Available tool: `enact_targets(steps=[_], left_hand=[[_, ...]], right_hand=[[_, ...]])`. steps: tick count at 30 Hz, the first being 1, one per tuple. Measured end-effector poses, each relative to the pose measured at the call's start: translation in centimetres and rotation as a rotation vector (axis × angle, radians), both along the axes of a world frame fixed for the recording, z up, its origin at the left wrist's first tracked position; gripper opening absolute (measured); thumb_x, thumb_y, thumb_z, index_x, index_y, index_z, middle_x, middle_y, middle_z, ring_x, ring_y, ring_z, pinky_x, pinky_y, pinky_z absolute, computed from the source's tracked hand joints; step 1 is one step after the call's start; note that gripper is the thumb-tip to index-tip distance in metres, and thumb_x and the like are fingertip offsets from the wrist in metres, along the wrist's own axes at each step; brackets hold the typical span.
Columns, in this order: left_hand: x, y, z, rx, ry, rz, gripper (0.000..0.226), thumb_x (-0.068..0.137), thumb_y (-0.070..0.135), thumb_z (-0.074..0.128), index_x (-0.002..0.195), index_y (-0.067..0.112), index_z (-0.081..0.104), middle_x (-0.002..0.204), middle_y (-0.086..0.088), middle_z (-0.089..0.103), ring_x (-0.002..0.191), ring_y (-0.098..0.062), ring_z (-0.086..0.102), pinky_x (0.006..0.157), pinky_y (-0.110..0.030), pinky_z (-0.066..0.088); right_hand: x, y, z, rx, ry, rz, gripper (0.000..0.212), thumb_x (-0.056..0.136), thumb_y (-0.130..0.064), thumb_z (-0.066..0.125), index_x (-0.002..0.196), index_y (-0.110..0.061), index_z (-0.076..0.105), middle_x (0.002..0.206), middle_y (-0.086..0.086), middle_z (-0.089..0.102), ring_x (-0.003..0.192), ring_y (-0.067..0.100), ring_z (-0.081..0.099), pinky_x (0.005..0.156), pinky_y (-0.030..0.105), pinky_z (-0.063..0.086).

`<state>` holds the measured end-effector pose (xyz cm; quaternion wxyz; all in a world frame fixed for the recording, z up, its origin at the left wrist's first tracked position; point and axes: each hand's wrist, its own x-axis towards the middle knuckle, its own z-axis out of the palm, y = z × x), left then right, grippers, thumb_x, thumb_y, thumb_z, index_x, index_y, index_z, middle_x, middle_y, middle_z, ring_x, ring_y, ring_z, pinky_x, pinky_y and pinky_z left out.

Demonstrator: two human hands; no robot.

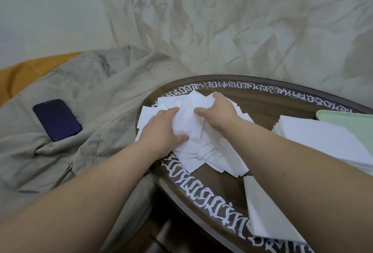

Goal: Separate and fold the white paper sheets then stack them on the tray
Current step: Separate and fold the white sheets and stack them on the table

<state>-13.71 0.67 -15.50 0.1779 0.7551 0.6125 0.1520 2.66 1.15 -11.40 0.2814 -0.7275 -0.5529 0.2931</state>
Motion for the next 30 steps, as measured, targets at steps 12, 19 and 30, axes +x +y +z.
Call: enact_targets(steps=[12,19,30], left_hand=[[0.2,0.1,1.1,-0.165,-0.670,0.287,0.067,0.087,0.051,0.066,0.140,0.017,0.043,0.119,0.002,0.062,0.103,-0.021,0.063,0.099,-0.044,0.049],[3.4,1.5,1.5,-0.216,-0.910,0.472,0.098,0.073,0.039,0.083,0.150,0.016,0.029,0.145,-0.006,0.047,0.127,-0.026,0.050,0.108,-0.044,0.041],[5.7,0.6,2.0,-0.238,-0.875,0.264,0.010,0.086,0.017,0.072,0.088,0.022,0.064,0.100,-0.007,0.071,0.094,-0.028,0.069,0.090,-0.047,0.056]], right_hand=[[1.4,-0.9,-0.3,0.072,-0.125,0.124,0.013,0.083,-0.005,0.052,0.084,-0.014,0.061,0.074,-0.002,0.056,0.072,0.021,0.052,0.058,0.028,0.039],[2.7,-1.4,-0.9,0.111,-0.125,0.119,0.011,0.084,-0.004,0.050,0.086,-0.009,0.061,0.073,0.000,0.056,0.074,0.024,0.052,0.060,0.029,0.037],[4.0,-2.5,-1.8,0.188,0.018,0.046,0.020,0.082,-0.014,0.063,0.100,-0.021,0.057,0.087,-0.008,0.063,0.082,0.018,0.061,0.066,0.028,0.046]])
